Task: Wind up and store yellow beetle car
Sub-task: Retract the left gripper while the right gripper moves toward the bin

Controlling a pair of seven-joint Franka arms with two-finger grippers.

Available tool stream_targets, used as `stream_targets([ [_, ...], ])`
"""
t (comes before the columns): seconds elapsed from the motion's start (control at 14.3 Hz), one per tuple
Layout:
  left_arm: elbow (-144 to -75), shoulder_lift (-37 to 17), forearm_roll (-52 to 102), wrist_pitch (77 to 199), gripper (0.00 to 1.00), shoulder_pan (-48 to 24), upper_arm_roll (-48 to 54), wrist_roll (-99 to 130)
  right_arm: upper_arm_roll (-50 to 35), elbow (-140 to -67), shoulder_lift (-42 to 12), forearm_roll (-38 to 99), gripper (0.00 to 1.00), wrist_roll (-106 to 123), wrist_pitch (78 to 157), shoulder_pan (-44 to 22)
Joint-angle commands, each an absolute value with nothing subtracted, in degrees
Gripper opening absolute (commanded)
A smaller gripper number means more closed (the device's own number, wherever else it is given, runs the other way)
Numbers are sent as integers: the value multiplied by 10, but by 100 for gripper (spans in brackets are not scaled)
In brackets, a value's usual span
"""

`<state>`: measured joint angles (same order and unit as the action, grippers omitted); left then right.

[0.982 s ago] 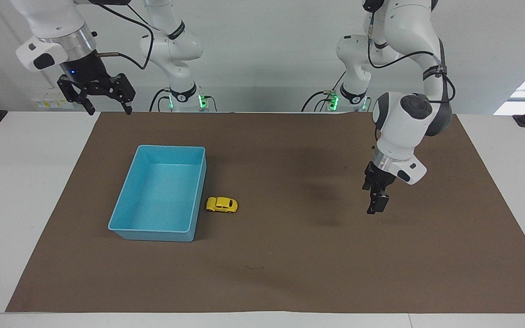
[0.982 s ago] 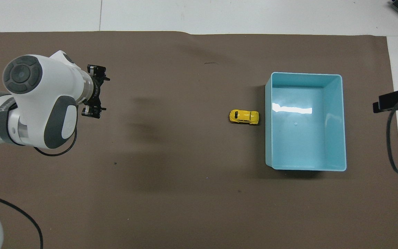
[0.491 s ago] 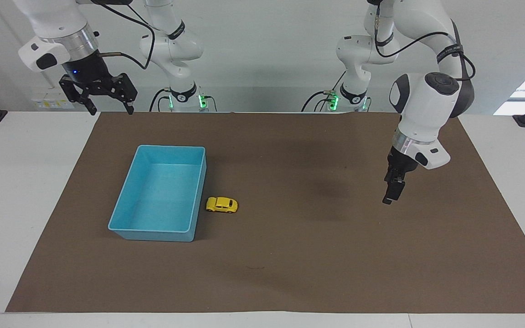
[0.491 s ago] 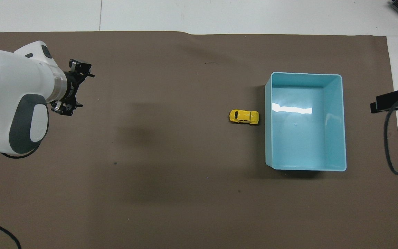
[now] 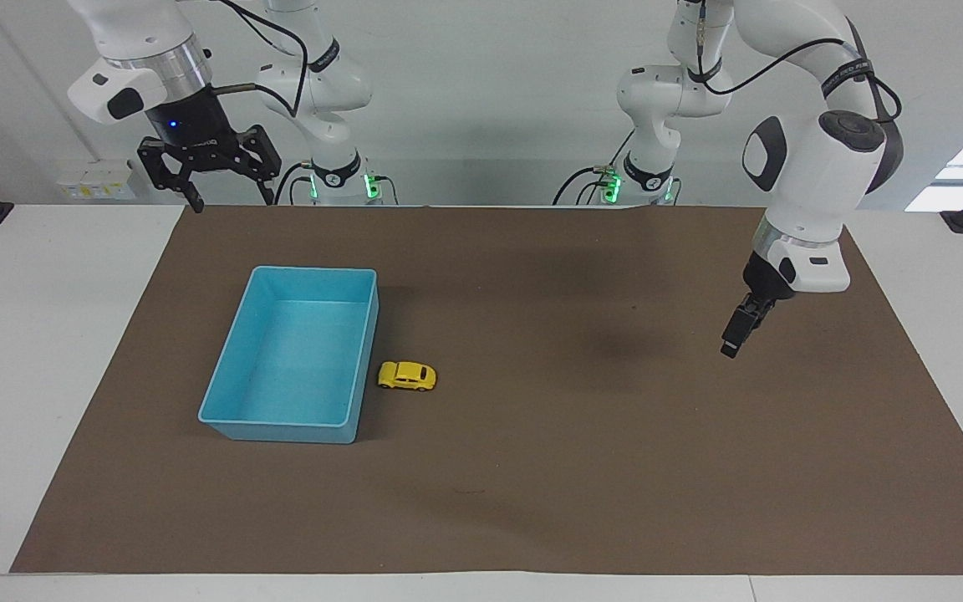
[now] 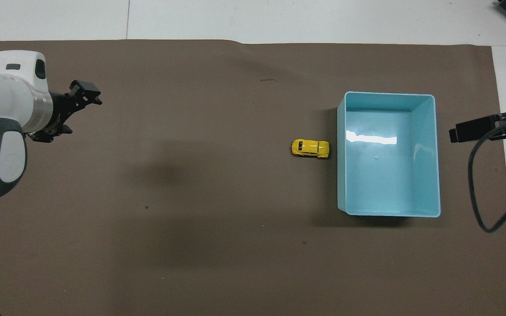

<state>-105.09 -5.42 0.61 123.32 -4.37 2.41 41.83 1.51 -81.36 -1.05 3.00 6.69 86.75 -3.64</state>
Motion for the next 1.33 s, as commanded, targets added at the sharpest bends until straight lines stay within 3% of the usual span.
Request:
stream_targets([
  [0.0,-1055,-33,-3,1202,100,-23,30,306,16,-824,-2,40,100,145,877,-31],
  [0.84,-1045,26,-3,1079,100,8,29,54,-50,-887,19,29,100,547,868,-46],
  [1.26,-943,27,-1,951,100,8,28,29,-50,-880,-32,-6,100,580,903,-102],
])
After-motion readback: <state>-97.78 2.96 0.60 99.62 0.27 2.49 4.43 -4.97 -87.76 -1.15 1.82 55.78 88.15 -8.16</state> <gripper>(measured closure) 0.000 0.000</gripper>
